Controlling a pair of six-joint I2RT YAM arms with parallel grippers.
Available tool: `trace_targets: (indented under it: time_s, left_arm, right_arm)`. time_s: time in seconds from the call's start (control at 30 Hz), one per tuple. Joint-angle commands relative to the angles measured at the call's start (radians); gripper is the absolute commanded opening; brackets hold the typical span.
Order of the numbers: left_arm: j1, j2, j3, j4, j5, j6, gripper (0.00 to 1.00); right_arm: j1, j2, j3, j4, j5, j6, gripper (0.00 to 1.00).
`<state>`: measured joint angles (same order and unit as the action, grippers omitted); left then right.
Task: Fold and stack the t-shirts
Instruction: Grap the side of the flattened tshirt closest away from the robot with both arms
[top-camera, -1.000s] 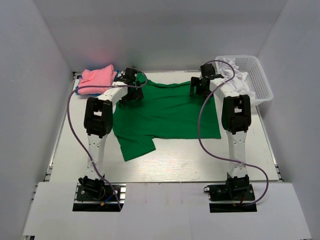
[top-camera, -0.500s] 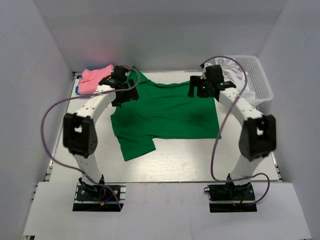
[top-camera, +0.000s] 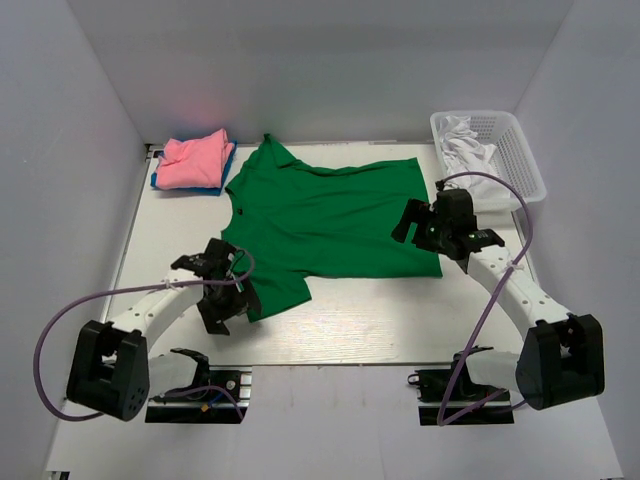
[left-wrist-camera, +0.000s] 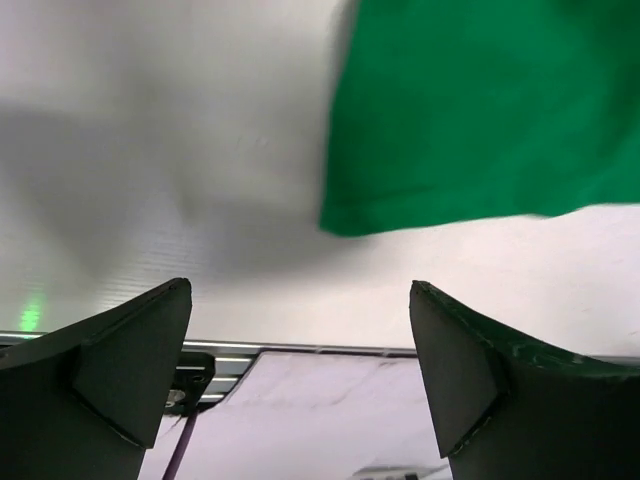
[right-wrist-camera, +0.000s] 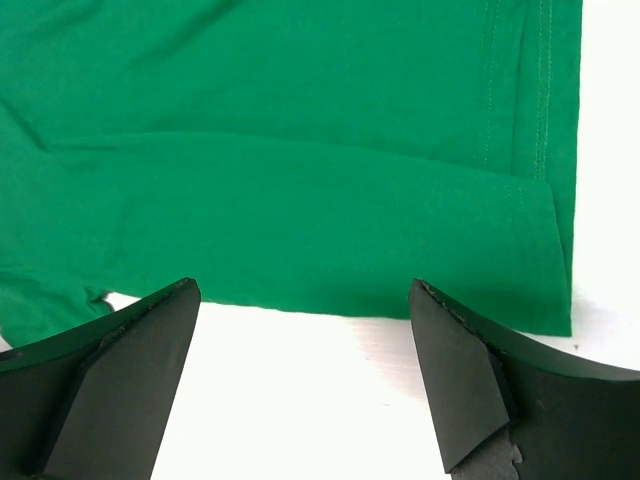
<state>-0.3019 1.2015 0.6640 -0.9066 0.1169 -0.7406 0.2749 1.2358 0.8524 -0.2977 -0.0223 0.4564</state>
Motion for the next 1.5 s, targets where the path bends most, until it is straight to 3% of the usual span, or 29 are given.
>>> trace_targets:
  time_s: [0.0,0.33,0.4,0.57,0.6,0.67,0.7,0.77,1.13,1.47]
  left_arm:
    - [-0.016,-0.039,-0.055,0.087,0.079,-0.043,1.0]
    - [-0.036,0.141,0.014,0.138,-0.034,-0.042,0.99]
    - [-0.036,0.177,0.037,0.138,-0.066,-0.032,0.94]
    - [-0.036,0.21,0.025,0.152,-0.028,-0.009,0.6]
    - [-0.036,0.22,0.011,0.162,0.008,-0.009,0.46]
    - [-0.036,0.221,-0.004,0.172,0.055,-0.009,0.3]
    - [-0.036,0.221,-0.02,0.172,0.066,-0.009,0.11]
    - [-0.036,0.199,-0.029,0.161,0.066,-0.009,0.02]
    - [-0.036,0.141,0.002,0.129,0.066,0.001,0.0]
    - [-0.036,0.096,-0.01,0.051,0.107,0.01,0.0]
  right_arm:
    - [-0.006,-0.021,-0.007,0.017,0.013,0.044,0.9]
    - [-0.006,-0.013,0.014,-0.009,0.064,0.062,0.9]
    - [-0.006,-0.001,0.022,-0.011,0.067,0.067,0.9]
    - [-0.008,0.021,0.056,-0.075,0.116,0.064,0.9]
    - [-0.005,0.024,0.059,-0.083,0.136,0.067,0.9]
    - [-0.011,0.024,0.065,-0.112,0.169,0.079,0.9]
    - [-0.011,0.024,0.063,-0.119,0.205,0.097,0.9]
    - [-0.017,0.024,0.063,-0.142,0.223,0.114,0.9]
    - [-0.034,-0.041,-0.033,-0.23,0.329,0.212,0.9]
    - [-0.083,0.091,-0.036,-0.224,0.34,0.251,0.9]
